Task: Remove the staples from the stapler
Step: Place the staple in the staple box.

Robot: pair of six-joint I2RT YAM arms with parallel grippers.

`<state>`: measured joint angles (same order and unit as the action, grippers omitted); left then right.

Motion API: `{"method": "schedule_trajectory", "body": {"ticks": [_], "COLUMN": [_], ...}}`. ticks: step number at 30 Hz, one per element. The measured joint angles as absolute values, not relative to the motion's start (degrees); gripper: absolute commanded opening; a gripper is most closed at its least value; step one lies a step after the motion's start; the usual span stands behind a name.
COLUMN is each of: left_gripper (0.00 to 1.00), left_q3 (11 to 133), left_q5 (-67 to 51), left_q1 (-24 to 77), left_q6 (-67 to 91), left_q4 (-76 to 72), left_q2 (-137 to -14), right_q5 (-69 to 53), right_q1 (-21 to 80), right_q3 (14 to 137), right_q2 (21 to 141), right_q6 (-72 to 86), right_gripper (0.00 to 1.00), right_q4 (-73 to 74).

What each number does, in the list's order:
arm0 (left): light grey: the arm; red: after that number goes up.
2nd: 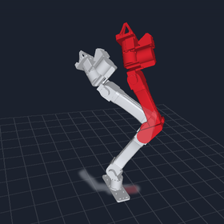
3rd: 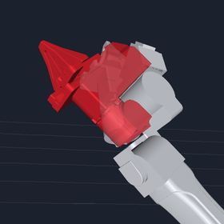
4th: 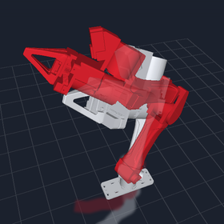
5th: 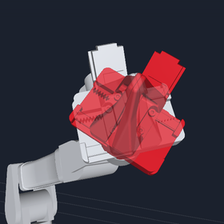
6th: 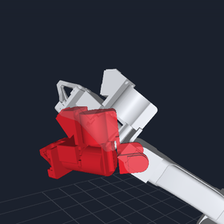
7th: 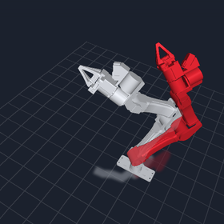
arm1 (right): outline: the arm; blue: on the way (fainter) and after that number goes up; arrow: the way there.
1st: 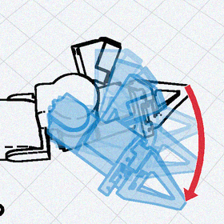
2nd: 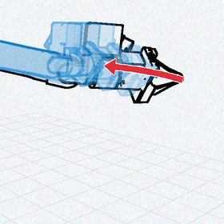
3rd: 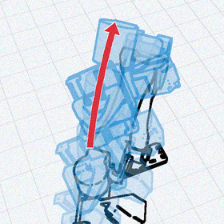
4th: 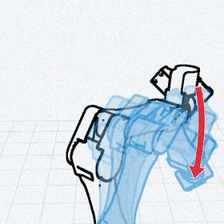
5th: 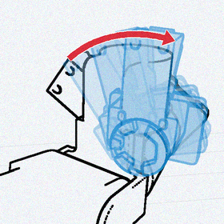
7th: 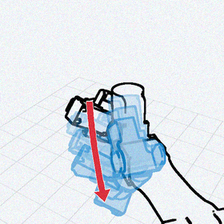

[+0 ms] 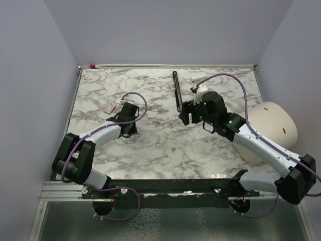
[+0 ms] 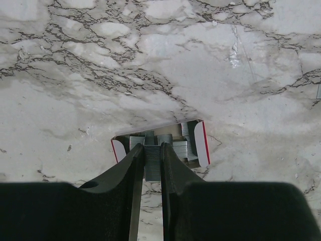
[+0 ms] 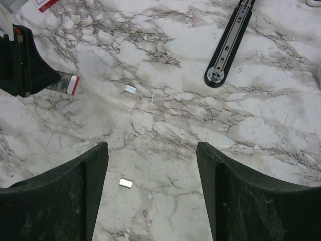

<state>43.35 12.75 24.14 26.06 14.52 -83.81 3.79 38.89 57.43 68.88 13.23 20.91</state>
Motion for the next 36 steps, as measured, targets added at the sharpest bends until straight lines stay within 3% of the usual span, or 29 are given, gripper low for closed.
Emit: {"method": "schedule_trajectory", "body": {"ticks": [36], "left_gripper": [0.12], "left_q3": [43.35], "left_q5": [14.68], "left_q1": [25.26], "left_q6": [26.35], "left_q4": [12.43], "left_q2": [-85.10], "right_q5": [3.77], "right_q1": [38.87], "right_q3": [57.01], "right_q2": [68.34], "right_q6": [13.26], "right_gripper": [0.71], "right_q4": [20.93]}}
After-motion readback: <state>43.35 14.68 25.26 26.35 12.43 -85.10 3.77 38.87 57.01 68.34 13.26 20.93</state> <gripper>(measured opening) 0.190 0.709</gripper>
